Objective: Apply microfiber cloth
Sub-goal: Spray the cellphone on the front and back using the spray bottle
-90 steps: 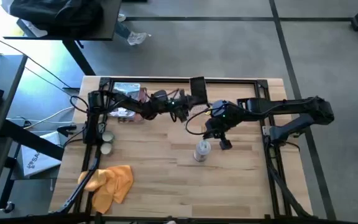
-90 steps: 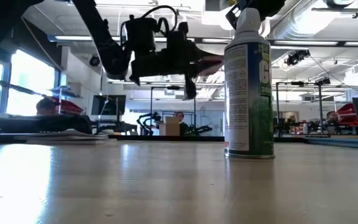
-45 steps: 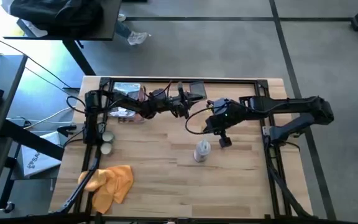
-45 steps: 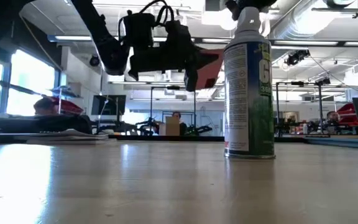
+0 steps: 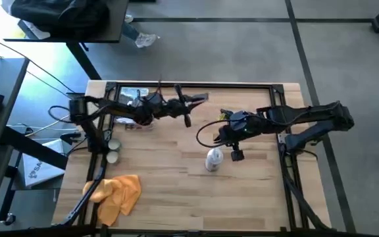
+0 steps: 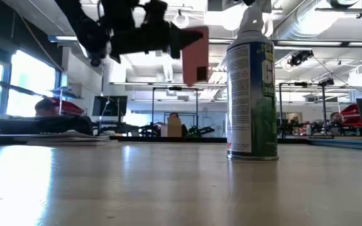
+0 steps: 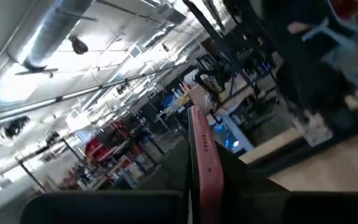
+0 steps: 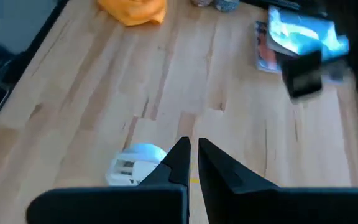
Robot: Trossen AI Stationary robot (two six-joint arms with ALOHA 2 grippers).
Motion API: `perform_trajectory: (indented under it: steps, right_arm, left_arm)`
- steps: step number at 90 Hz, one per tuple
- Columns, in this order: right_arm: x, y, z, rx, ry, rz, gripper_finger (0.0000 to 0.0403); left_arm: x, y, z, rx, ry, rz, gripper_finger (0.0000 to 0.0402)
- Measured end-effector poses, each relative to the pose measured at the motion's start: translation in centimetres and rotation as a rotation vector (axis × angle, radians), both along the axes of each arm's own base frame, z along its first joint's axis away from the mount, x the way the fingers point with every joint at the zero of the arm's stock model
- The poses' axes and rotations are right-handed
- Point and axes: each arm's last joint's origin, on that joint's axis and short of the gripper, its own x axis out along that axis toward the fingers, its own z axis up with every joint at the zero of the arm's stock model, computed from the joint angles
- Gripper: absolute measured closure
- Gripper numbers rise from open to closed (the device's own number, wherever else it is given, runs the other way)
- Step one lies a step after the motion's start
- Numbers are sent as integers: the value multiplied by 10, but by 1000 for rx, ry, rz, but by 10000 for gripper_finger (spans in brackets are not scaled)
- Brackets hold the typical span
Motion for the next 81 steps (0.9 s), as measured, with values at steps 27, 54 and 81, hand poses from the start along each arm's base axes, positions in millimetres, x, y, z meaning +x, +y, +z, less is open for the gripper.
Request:
perform_trajectory:
  steps: [27, 54, 81]
  right_arm:
    - [-3, 34, 4, 82, -47, 52, 403]
    - [-13, 67, 4, 193, -28, 72, 403]
    - [-9, 104, -17, 382, 105, -74, 403]
  left_arm:
    - [-22, -35, 24, -74, 99, -101, 390]
    - [-38, -88, 31, -88, 296, -239, 390]
    - [-46, -145, 24, -195, 387, -271, 390]
